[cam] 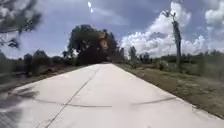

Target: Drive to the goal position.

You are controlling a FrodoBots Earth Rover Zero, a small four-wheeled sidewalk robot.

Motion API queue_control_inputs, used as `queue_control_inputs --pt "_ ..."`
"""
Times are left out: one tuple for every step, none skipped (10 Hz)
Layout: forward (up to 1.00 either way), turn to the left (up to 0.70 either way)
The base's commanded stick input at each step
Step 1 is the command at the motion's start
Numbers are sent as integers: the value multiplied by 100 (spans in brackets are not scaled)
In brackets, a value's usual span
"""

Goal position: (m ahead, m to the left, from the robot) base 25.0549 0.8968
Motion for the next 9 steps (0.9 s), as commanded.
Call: queue_control_inputs --pt "85 0" --pt "85 0" --pt "85 0" --pt "85 0" --pt "85 0" --pt "85 0" --pt "85 0" --pt "85 0" --pt "85 0"
